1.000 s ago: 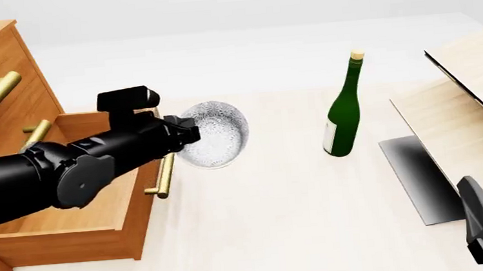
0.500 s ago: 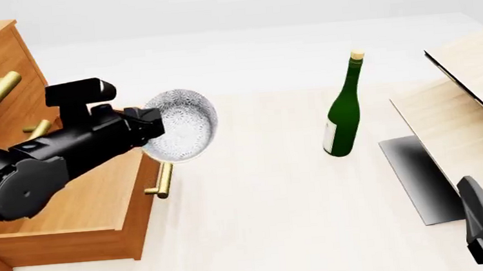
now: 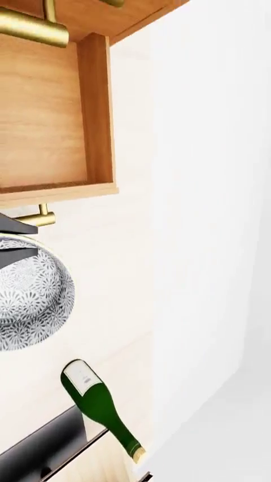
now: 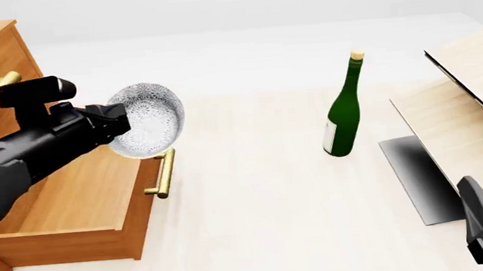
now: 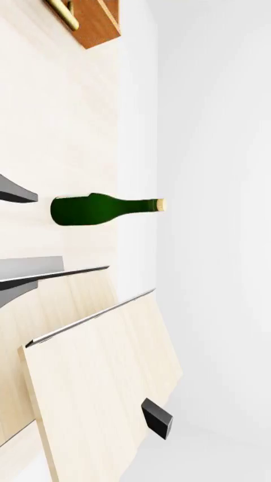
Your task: Put the bowl in the bottom drawer of the cabinet and close it.
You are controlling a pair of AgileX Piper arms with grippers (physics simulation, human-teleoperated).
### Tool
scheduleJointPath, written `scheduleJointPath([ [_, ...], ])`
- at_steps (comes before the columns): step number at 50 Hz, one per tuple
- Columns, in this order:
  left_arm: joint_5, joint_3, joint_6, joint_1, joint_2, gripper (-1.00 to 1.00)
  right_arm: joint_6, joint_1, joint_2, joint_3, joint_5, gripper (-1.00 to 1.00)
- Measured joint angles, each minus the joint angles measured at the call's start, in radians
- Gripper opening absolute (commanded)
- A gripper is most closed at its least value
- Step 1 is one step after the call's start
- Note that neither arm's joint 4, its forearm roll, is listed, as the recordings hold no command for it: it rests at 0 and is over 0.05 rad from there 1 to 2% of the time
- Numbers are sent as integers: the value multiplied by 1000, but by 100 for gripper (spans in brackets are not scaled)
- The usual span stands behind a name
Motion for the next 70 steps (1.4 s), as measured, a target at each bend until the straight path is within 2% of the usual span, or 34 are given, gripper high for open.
scheduleJointPath([
  [37, -17, 54, 62, 179, -56, -100, 0, 0, 0, 0, 0, 100],
  [70, -81, 107, 93, 271, -17, -100, 0, 0, 0, 0, 0, 100],
])
